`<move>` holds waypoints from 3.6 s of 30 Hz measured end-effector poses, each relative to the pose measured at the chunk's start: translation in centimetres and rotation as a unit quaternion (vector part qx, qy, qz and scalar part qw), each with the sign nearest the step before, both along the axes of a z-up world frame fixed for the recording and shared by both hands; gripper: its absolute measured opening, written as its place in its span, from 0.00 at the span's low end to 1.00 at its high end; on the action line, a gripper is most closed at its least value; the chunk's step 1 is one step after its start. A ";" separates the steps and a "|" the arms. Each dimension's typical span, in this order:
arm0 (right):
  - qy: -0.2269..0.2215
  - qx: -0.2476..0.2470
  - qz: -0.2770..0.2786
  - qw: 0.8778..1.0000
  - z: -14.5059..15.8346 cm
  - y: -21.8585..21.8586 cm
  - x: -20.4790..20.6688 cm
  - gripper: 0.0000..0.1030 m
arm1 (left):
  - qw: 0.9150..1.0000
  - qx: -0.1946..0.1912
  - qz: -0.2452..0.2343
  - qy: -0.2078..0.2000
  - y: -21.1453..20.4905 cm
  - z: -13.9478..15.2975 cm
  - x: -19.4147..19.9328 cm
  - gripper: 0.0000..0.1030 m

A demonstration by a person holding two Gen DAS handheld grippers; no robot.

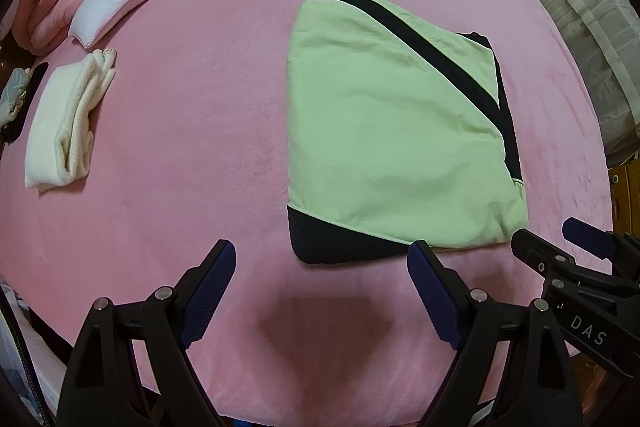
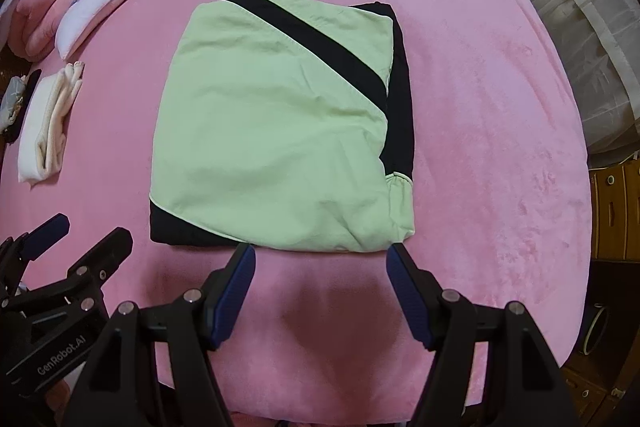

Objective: Fold large clothes
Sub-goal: 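Grasp the bundle edges with both tools and lift it, then carry the bundle with both tools to the pillows and set it down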

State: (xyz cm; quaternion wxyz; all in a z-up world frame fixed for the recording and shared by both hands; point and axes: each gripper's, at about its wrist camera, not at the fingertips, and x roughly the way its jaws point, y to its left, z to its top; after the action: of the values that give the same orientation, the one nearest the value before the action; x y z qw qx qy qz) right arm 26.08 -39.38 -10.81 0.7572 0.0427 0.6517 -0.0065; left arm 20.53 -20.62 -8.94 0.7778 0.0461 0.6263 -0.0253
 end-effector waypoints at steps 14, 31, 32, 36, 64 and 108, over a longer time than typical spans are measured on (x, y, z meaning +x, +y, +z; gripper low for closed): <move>0.010 0.065 0.023 0.998 -7.4 -5.5 3.5 0.67 | 0.991 -0.130 0.020 0.027 3.0 -7.6 5.6 0.84; 0.046 0.398 -0.101 0.911 -16.5 -13.8 10.8 0.66 | 0.950 -0.261 0.153 0.072 5.4 -16.1 12.0 0.83; 0.055 0.396 -0.092 0.912 -16.6 -13.3 11.1 0.60 | 0.951 -0.257 0.158 0.065 5.1 -16.1 11.8 0.79; 0.070 0.355 -0.051 0.931 -15.9 -11.1 11.3 0.25 | 0.958 -0.231 0.165 0.037 4.1 -14.4 10.9 0.57; 0.103 0.252 -0.047 0.961 3.4 16.6 -7.1 0.08 | 0.967 -0.222 0.117 0.036 27.2 0.2 -4.4 0.24; -0.087 0.241 0.147 0.955 -10.5 55.3 21.3 0.22 | 0.932 -0.082 0.265 -0.233 66.3 -6.4 15.6 0.71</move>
State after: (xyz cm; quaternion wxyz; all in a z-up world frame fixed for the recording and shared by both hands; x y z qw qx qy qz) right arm 47.43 15.91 -21.30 0.7708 0.1275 0.5647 0.2660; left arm 36.11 45.72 -15.38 0.8814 -0.1809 0.4128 0.1414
